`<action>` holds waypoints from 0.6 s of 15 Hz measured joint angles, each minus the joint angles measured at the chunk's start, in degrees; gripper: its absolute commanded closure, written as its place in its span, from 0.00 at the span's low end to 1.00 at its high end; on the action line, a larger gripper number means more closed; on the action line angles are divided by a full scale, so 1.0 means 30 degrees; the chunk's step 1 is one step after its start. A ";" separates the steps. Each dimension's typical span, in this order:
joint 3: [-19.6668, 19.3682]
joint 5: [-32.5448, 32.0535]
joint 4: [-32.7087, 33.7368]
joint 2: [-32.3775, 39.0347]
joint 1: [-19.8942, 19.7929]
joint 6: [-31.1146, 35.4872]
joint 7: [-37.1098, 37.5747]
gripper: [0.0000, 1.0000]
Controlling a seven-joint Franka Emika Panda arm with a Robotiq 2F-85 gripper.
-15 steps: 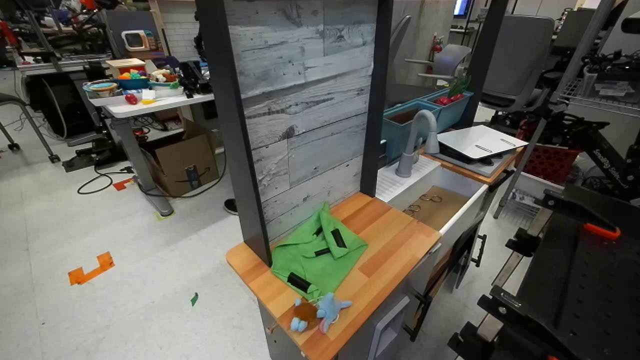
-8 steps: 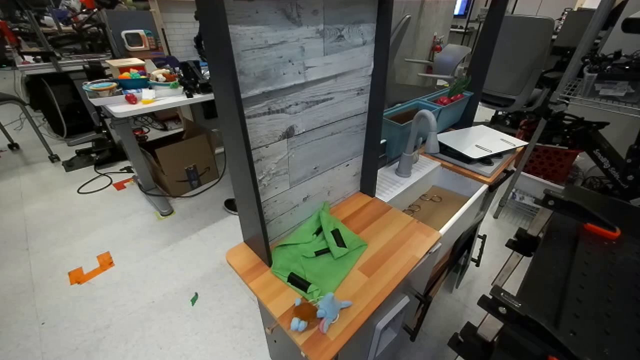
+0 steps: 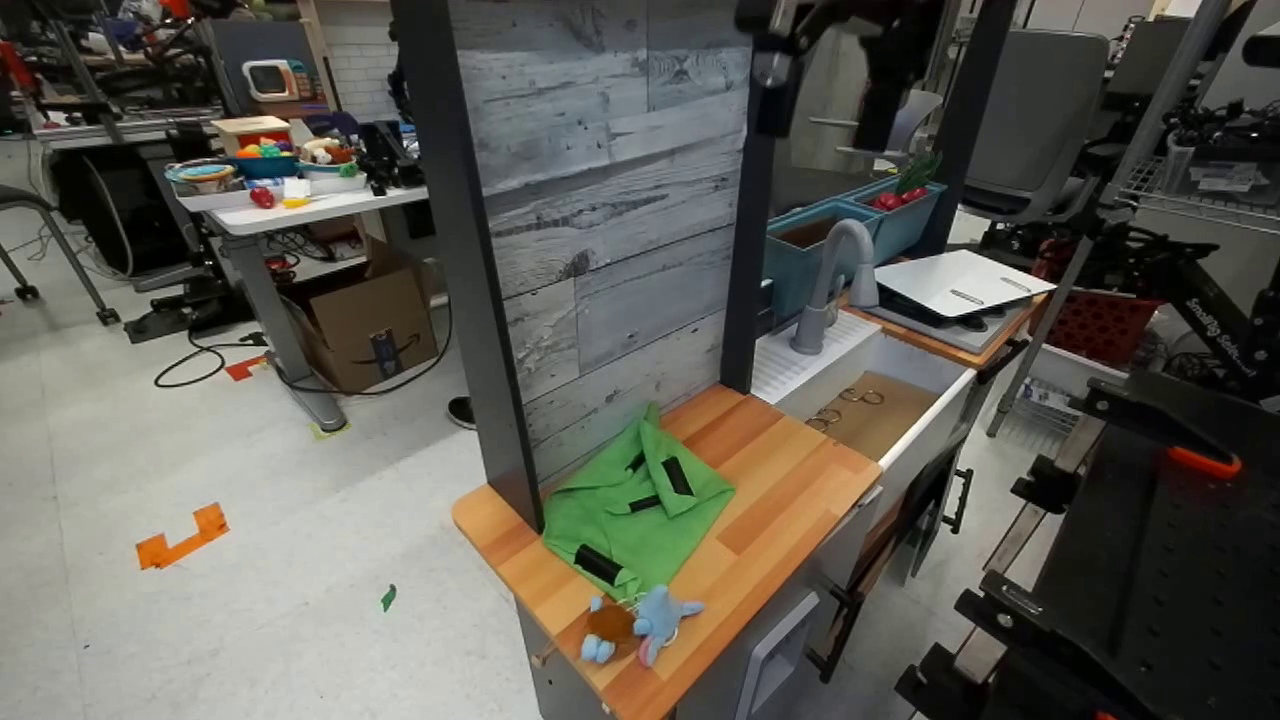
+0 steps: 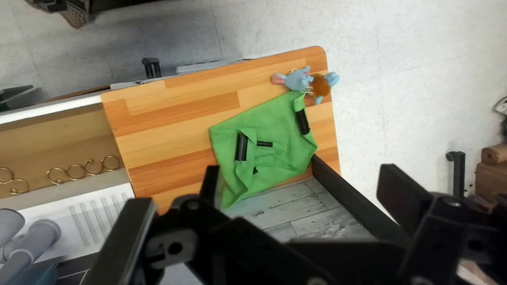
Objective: Fold the cloth on the counter
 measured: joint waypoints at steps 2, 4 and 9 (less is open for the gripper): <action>0.0048 -0.0657 0.1625 0.2500 0.0194 0.0314 0.1048 0.00; 0.0007 -0.1698 0.2986 0.4712 0.0476 0.0380 0.2177 0.00; -0.0724 -0.4075 0.4335 0.8285 0.1375 0.0833 0.3759 0.00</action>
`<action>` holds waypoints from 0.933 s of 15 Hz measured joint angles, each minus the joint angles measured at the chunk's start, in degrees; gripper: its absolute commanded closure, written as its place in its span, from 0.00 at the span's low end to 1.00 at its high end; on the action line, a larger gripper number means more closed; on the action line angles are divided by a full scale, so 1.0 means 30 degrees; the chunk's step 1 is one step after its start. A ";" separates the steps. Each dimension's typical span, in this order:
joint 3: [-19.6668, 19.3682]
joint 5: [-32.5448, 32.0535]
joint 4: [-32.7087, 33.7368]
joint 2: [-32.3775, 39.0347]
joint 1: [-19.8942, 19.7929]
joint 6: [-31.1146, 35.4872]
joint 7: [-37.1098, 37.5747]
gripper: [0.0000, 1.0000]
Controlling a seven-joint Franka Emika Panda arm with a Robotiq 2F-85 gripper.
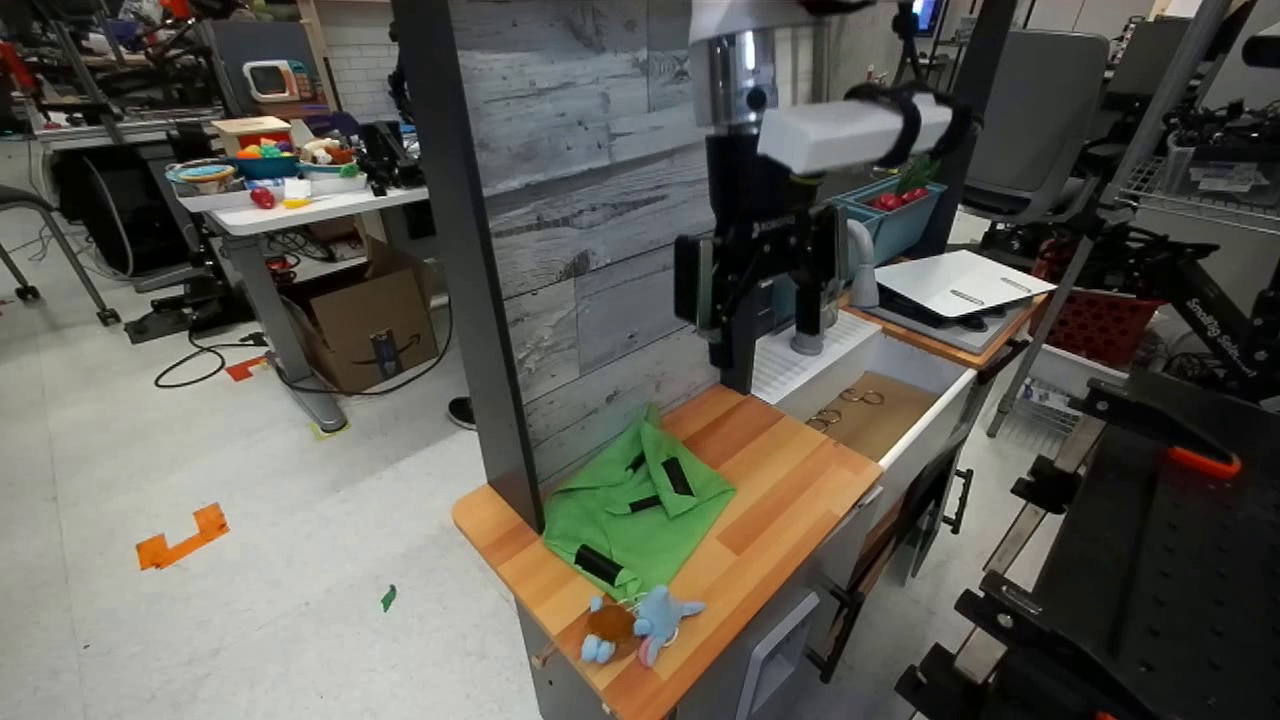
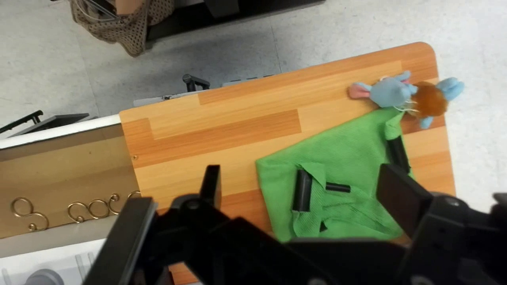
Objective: Fold the cloth on the counter
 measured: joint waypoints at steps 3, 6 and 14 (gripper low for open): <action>-0.0307 -0.0594 -0.0106 0.1151 0.0326 0.1019 0.0053 0.00; -0.0337 -0.0653 -0.0419 0.1760 0.0435 0.1798 0.0053 0.00; -0.0338 -0.0649 -0.0309 0.1800 0.0426 0.1797 0.0053 0.00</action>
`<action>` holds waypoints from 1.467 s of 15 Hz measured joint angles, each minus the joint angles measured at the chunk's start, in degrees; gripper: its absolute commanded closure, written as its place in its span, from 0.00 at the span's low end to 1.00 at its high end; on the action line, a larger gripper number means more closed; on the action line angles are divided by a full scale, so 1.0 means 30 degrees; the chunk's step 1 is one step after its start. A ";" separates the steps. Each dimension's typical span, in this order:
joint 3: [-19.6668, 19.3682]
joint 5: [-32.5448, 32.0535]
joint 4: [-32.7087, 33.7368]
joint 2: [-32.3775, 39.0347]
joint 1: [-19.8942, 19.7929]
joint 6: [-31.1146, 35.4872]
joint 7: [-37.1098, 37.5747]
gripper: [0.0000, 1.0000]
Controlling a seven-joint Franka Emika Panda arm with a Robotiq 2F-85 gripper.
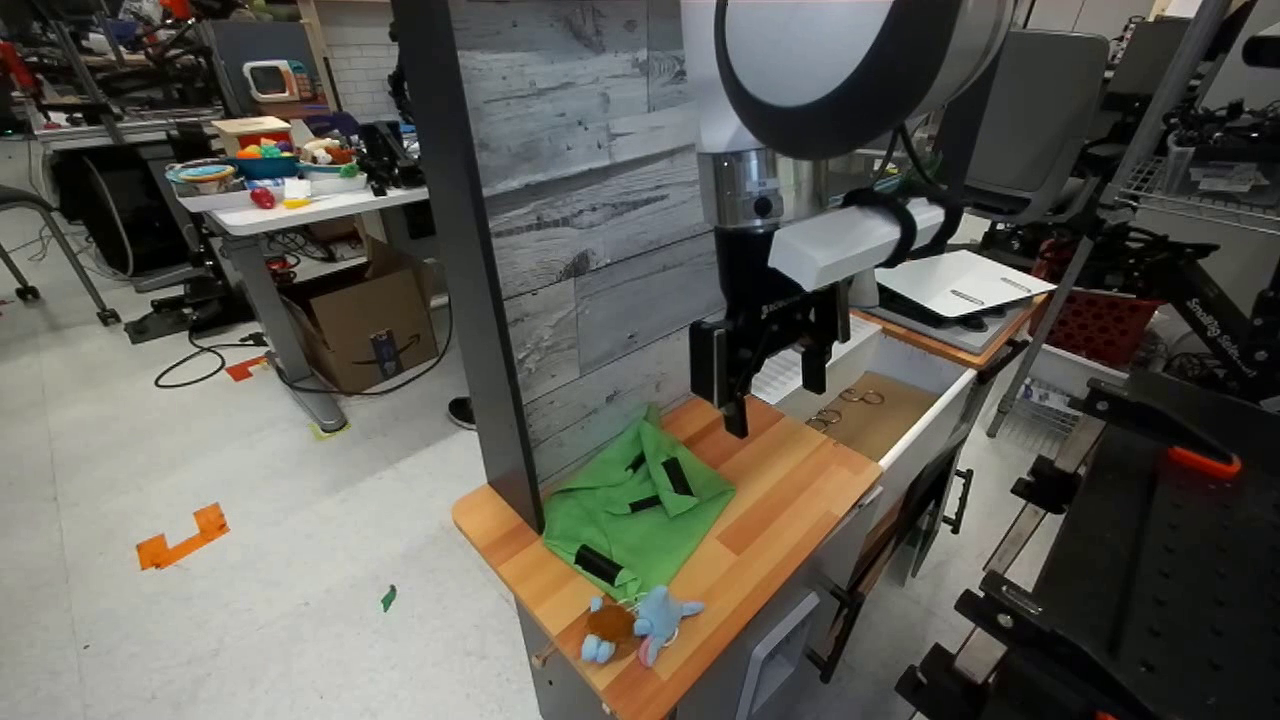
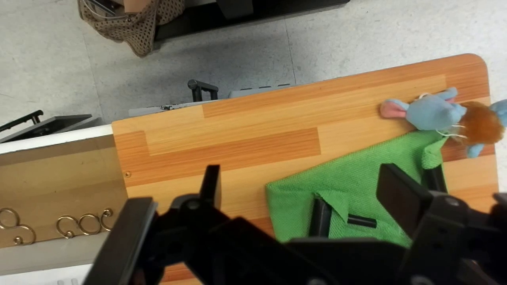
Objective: Fold the cloth on the counter
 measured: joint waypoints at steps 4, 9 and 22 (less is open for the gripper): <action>0.0000 0.0000 -0.0001 0.0004 0.0000 0.0000 0.0000 0.00; -0.0060 0.0000 -0.0029 0.0206 0.0002 0.0984 -0.0067 0.00; -0.0065 -0.0290 -0.0182 0.3649 0.2131 0.8490 -0.0486 0.00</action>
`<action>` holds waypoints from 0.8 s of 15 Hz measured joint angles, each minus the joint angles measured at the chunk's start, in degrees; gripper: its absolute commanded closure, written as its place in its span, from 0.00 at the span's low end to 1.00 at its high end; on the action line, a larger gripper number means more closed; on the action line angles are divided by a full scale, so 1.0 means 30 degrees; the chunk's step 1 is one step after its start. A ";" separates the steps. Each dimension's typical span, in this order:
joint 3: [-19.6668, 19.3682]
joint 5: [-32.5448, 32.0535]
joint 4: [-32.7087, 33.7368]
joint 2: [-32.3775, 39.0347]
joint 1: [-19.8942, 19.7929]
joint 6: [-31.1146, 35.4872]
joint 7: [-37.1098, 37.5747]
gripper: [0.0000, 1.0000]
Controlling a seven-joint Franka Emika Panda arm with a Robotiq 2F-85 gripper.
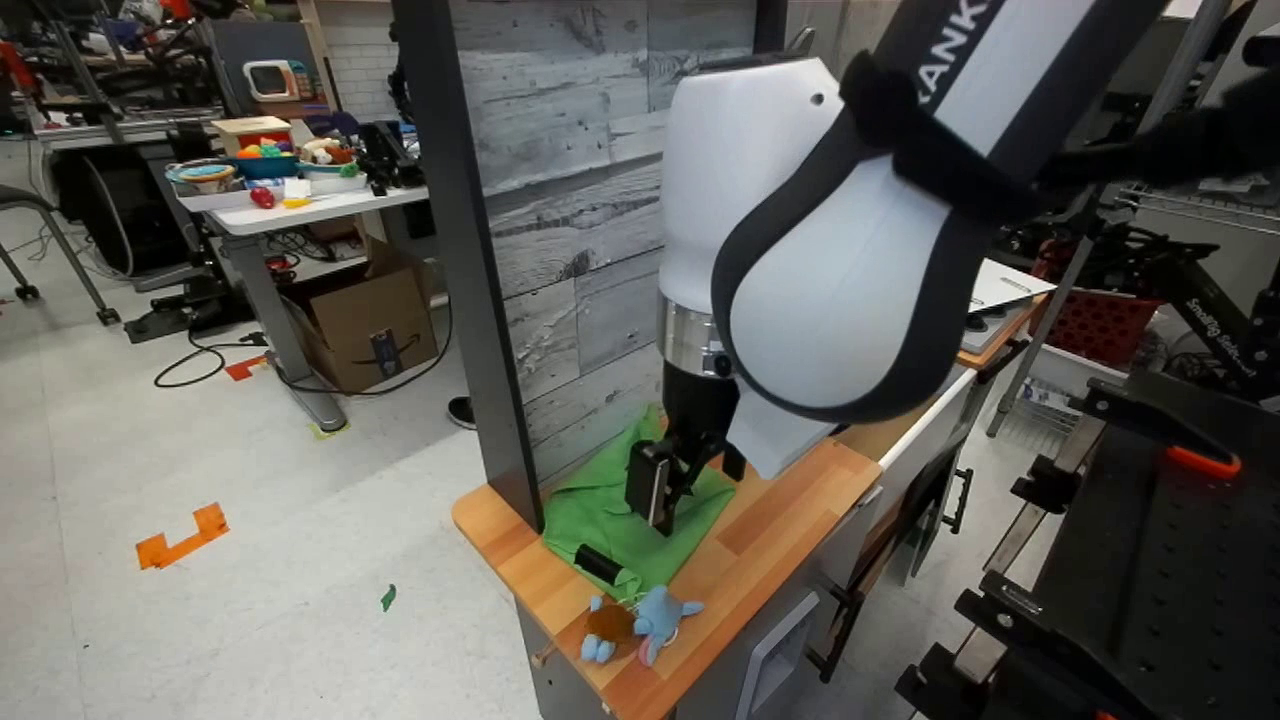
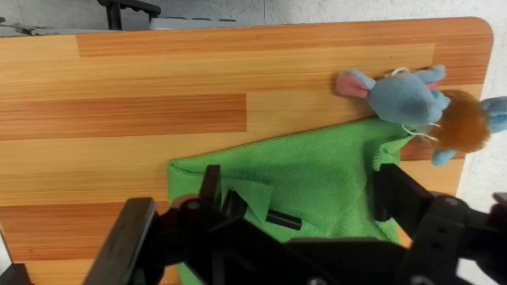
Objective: Fold the cloth on the counter
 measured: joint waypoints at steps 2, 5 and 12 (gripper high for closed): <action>0.0001 0.0026 0.0318 0.0553 0.0475 0.0743 0.0004 0.00; 0.0002 0.0055 0.1159 0.1361 0.0956 0.1261 0.0004 0.00; 0.0141 0.0203 0.3856 0.3116 0.1131 0.1405 0.0004 0.00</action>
